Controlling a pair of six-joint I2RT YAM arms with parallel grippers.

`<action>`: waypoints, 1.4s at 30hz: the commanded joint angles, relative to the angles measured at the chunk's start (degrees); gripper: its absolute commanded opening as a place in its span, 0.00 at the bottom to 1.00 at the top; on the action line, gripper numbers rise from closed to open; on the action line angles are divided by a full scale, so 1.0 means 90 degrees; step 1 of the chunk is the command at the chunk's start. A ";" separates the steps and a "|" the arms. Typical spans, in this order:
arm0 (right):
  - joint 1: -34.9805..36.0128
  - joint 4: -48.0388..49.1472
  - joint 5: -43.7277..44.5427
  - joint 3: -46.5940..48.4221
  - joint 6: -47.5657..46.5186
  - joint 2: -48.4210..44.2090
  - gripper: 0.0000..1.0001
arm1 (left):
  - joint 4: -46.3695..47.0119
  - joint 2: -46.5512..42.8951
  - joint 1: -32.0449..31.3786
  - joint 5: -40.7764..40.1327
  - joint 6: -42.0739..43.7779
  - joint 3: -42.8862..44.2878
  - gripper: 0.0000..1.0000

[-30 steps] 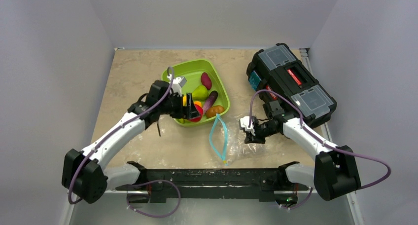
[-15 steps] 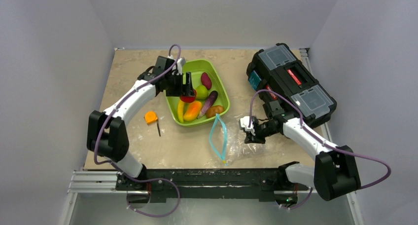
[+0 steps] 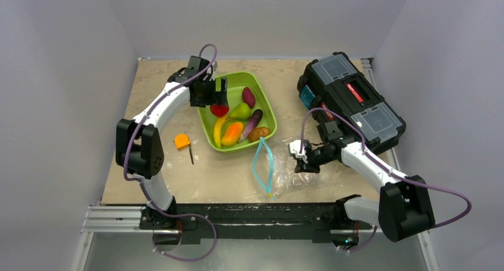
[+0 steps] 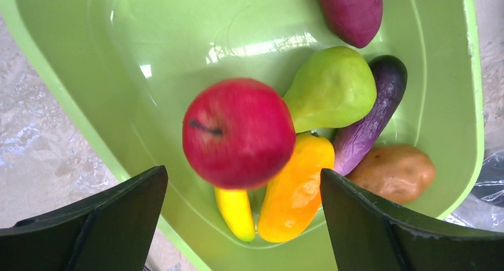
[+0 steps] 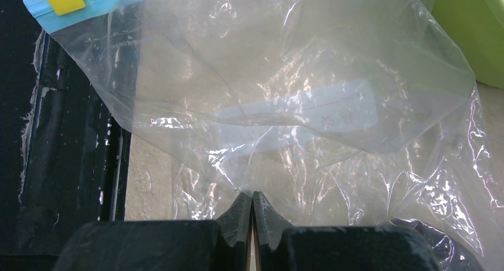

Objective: Open the zip-top bag and remove the fake food
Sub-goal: Place the fake fruit in the bin.

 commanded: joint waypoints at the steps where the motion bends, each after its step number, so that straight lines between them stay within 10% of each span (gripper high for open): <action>1: -0.0037 -0.0034 -0.0210 0.0105 -0.0109 -0.0036 0.00 | 0.0088 -0.0580 0.0076 -0.0035 0.0091 0.0089 1.00; 15: -0.0042 -0.0887 -0.0274 0.0359 -0.0708 -0.0382 0.04 | 0.2566 -0.4399 -0.0056 0.2736 -0.2029 -0.4108 0.90; 22: -0.0049 -0.1918 -0.0635 0.0989 -0.1137 -0.0416 0.44 | 0.2773 -0.5422 -0.1491 0.2087 -0.2880 -0.5278 0.65; 42: -0.0994 -0.1069 0.1326 0.2226 -0.0849 0.0712 0.46 | 0.5291 -0.3274 -0.3220 0.2044 -0.3525 -0.5643 0.45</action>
